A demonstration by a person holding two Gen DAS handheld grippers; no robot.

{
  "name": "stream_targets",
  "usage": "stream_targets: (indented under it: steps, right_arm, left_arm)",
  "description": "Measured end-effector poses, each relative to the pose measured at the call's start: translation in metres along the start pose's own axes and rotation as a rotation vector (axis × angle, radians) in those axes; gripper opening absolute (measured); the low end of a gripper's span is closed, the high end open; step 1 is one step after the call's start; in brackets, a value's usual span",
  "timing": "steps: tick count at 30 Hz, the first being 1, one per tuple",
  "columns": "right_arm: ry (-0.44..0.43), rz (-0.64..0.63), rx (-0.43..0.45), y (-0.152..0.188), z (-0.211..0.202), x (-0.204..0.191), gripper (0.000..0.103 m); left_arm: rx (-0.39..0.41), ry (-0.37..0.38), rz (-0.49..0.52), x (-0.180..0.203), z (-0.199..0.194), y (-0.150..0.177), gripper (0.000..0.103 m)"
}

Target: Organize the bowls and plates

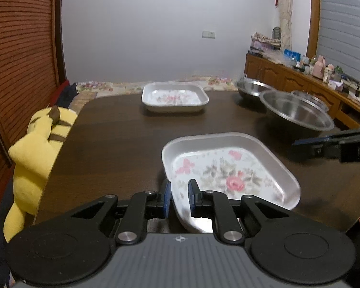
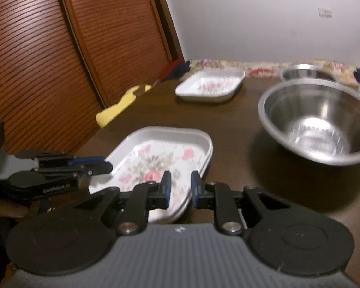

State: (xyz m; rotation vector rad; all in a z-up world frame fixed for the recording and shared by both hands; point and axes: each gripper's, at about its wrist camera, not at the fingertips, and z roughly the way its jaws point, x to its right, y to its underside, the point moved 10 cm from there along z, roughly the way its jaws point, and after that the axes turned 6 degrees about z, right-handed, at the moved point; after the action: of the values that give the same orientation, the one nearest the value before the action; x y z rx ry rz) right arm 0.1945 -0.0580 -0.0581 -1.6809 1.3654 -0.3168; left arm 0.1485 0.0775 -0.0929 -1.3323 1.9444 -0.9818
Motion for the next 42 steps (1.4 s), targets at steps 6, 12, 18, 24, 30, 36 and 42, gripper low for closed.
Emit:
stream_targets:
  steps: [6,12,18,24,30,36,42]
  right_arm:
    - [0.004,-0.029,0.066,-0.039,-0.018,0.000,0.020]
    - [0.019,-0.065,0.107,-0.083,-0.014,0.001,0.020]
    - [0.034,-0.049,0.133,-0.119,0.002,0.005,0.020]
    - [0.067,-0.007,0.100,-0.137,0.026,0.020,0.021]
    - [0.110,0.023,0.058,-0.148,0.057,0.039,0.023]
    - [0.154,0.079,-0.002,-0.148,0.093,0.057,0.033]
    - [0.161,0.132,-0.058,-0.147,0.120,0.066,0.033]
  left_arm:
    - [0.043,0.014,0.013,-0.004,-0.005,-0.028,0.020]
    - [0.094,0.023,0.059,-0.004,-0.001,-0.070,0.027]
    - [0.146,0.039,0.115,0.001,0.007,-0.110,0.037]
    - [0.138,0.078,0.107,-0.005,0.033,-0.131,0.047]
    - [0.112,0.062,0.053,-0.025,0.072,-0.137,0.047]
    - [0.075,0.031,0.011,-0.046,0.108,-0.139,0.047]
    - [0.041,0.017,-0.014,-0.063,0.131,-0.135,0.047]
